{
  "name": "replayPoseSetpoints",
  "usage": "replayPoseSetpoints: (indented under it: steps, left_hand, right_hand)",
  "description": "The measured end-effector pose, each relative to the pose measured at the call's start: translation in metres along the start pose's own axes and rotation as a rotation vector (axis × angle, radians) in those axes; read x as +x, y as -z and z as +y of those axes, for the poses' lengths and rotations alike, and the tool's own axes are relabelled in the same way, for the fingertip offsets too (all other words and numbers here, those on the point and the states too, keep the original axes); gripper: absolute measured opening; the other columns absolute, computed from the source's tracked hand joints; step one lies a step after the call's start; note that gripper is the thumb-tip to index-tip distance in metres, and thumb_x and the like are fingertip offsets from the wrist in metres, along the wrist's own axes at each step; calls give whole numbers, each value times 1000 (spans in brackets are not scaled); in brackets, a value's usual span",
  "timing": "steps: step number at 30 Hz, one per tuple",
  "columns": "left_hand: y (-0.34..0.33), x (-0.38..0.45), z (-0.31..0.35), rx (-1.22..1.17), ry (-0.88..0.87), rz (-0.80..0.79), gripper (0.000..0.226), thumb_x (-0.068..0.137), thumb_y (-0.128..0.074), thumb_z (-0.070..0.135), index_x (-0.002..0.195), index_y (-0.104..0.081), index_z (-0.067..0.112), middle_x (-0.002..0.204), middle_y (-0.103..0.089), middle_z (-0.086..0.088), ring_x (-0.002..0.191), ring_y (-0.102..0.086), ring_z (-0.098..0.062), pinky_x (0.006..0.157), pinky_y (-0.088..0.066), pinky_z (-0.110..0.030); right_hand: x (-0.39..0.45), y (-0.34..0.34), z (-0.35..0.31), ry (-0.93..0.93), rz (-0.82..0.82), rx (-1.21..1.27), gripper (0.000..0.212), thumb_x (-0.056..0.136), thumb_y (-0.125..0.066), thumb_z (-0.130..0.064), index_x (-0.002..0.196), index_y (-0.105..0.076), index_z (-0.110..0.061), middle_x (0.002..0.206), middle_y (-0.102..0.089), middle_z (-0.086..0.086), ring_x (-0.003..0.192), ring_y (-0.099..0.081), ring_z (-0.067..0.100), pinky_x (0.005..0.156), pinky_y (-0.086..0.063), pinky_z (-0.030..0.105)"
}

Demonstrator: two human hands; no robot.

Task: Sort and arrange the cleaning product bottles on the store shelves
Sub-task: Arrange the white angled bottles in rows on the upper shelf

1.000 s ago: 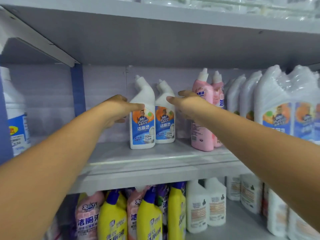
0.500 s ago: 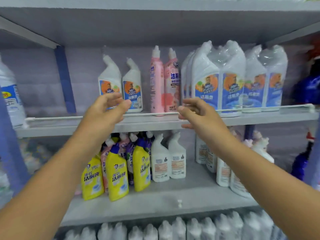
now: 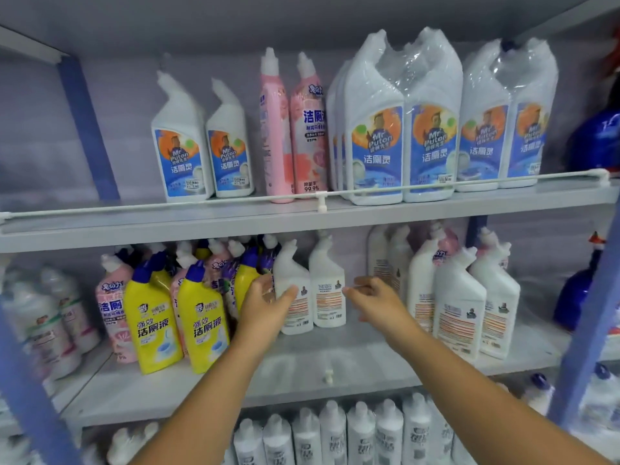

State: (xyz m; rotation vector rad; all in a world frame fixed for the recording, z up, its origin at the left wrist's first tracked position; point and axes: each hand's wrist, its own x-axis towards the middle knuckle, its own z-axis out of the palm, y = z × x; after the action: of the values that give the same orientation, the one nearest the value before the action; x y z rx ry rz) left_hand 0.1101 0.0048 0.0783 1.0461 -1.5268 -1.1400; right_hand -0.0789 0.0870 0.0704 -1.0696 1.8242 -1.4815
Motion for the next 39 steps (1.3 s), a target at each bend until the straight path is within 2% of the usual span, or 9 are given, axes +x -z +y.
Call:
replayPoseSetpoints:
  steps: [4,9,12,14,19,22,25,34,39]
  left_hand:
    - [-33,40,-47,34,38,77,36,87,-79,20,105,-51,31,98,-66,10,94,-69,-11,79,-56,-28]
    - [-68,80,-95,-11,48,196,91,65,-83,44,140,-45,11,131,-61,-12,116,-64,-30,98,-55,-48]
    - [-79,80,-93,22,19,246,94,73,-88,25,149,-37,3,141,-49,-10,129,-51,-26,108,-42,-34]
    - [-85,82,-97,98,-6,298,98,73,-88,25,151,-35,0,146,-45,-19,136,-41,-34,113,-36,-43]
    - [-91,94,-117,164,4,317,72,72,-81,40,129,-55,4,125,-53,-19,120,-47,-36,96,-47,-45]
    - [-92,98,-124,34,83,195,50,79,-79,36,117,-58,11,113,-65,-5,107,-63,-33,81,-46,-34]
    - [-89,104,-134,46,91,104,56,78,-80,44,123,-59,19,119,-71,-3,109,-67,-27,89,-51,-37]
    - [-63,94,-146,-38,95,-22,43,81,-85,17,118,-65,28,102,-76,14,95,-73,-10,84,-60,-35]
    - [-40,66,-132,-32,40,6,50,82,-84,21,126,-61,28,108,-72,12,98,-69,-9,80,-54,-25]
  right_hand:
    - [41,-18,21,-26,27,-57,49,86,-74,-41,128,-58,-22,114,-68,-7,104,-66,14,96,-57,45]
    - [95,-29,32,-20,52,-139,58,90,-74,-36,140,-49,-19,133,-58,1,115,-59,21,92,-48,31]
    - [125,-35,36,20,9,-218,69,89,-75,-34,148,-42,-19,140,-53,1,120,-58,22,91,-44,28]
    - [139,-39,43,57,-26,-216,69,88,-78,-30,146,-41,-21,136,-55,2,119,-59,22,90,-48,28]
    - [158,-38,57,63,-15,-193,58,86,-80,-23,133,-48,-29,117,-61,-5,107,-62,14,70,-48,8]
    - [167,-31,65,26,-76,-238,49,83,-82,-34,125,-60,-23,117,-68,-2,105,-67,16,86,-56,27]
    - [164,-25,69,-8,-116,-207,52,81,-83,-39,127,-62,-25,116,-72,-6,108,-68,16,98,-56,44]
    - [119,0,84,-13,-142,-177,50,73,-80,-57,117,-66,-39,111,-75,-12,105,-71,13,97,-57,42]
    - [82,10,81,-4,-103,-21,44,80,-85,-28,120,-67,-33,109,-77,-6,101,-74,15,94,-59,44]
